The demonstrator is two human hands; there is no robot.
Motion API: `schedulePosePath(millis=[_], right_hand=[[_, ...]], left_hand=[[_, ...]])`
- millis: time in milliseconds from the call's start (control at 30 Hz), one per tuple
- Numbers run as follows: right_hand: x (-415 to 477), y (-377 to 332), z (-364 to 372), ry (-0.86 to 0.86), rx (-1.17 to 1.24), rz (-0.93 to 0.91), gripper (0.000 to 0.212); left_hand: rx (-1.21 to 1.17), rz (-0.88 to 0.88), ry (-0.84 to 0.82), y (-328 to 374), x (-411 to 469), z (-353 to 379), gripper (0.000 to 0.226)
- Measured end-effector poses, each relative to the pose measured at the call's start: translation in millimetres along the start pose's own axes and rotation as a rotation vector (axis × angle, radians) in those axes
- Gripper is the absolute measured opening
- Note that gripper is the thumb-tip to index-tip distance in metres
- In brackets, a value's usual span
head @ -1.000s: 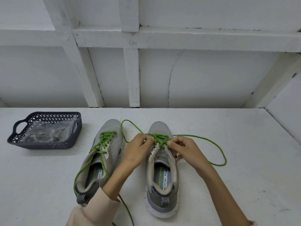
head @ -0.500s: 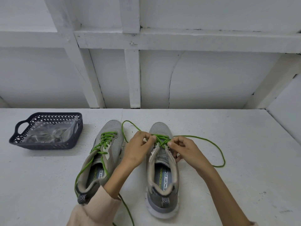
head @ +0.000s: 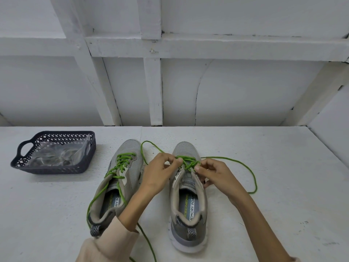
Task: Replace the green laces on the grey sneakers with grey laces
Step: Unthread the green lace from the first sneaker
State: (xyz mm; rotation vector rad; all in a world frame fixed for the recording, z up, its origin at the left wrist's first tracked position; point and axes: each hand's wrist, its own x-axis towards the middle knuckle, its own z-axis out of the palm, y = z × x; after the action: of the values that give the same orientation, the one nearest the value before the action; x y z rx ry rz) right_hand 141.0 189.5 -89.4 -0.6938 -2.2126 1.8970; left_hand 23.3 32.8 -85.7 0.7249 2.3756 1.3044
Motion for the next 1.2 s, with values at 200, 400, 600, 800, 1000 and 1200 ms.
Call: schedulePosePath(millis=[200,400,600,800,1000,1200], right_hand=[[1,-1,-2,0.023,0.086,0.052,0.012],[-2,2,0,0.007,0.056,0.019,0.014],[-3,3,1,0.096,0.172,0.038,0.012],[-5,7,4,0.076,0.13,-0.002,0.01],[-4,6,3,0.237,0.273,0.031,0.017],[-7,7,9,0.163,0.121,0.036,0.016]], left_hand=[[-0.142,0.009,0.076,-11,2,4,0.016],[-0.214,0.059,0.042,-16,-2,9,0.014],[-0.433,0.046,0.23,-22,-7,17,0.012],[-0.379,0.051,0.093,-19,-11,21,0.018],[-0.46,0.029,0.301,-26,-6,17,0.025],[-0.423,-0.003,0.078,-21,-13,23,0.029]])
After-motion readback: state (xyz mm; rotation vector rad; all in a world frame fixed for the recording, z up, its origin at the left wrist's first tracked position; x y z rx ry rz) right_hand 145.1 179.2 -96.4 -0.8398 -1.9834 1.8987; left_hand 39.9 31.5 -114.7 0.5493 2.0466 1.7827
